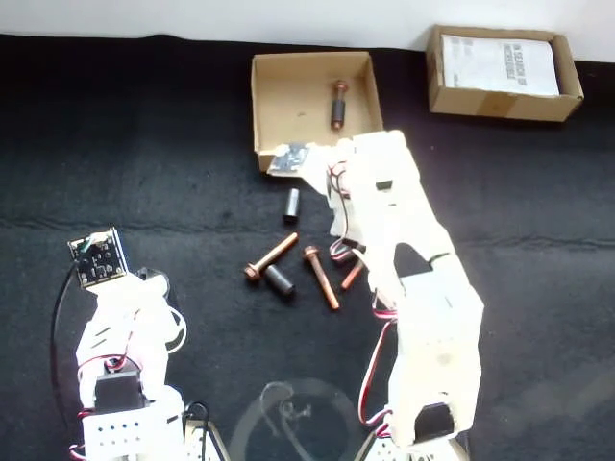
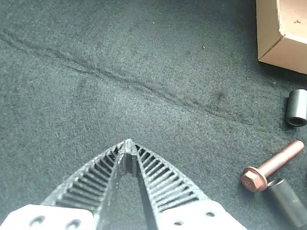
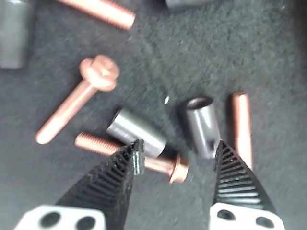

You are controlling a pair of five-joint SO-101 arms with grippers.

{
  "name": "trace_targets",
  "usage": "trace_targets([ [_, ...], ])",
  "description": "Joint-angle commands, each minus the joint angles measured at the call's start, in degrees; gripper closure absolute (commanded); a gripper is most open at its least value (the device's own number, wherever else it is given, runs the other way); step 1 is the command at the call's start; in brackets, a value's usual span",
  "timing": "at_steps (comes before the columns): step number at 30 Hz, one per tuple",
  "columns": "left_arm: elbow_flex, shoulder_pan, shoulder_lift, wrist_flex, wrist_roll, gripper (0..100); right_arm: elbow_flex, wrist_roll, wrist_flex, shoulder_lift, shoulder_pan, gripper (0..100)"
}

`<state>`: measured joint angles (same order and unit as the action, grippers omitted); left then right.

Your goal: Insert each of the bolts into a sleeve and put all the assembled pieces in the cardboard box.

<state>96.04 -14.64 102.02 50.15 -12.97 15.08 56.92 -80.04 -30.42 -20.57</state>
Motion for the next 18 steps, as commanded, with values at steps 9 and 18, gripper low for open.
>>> trace_targets([
  [9, 1.1, -0.75, 1.54, 0.09, 0.44, 99, 0.31, 0.62, 5.93, -4.26, 1.27, 84.7],
  [18, 1.1, -0.75, 1.54, 0.09, 0.44, 99, 0.31, 0.35, 6.11, -5.49, 1.98, 99.1],
])
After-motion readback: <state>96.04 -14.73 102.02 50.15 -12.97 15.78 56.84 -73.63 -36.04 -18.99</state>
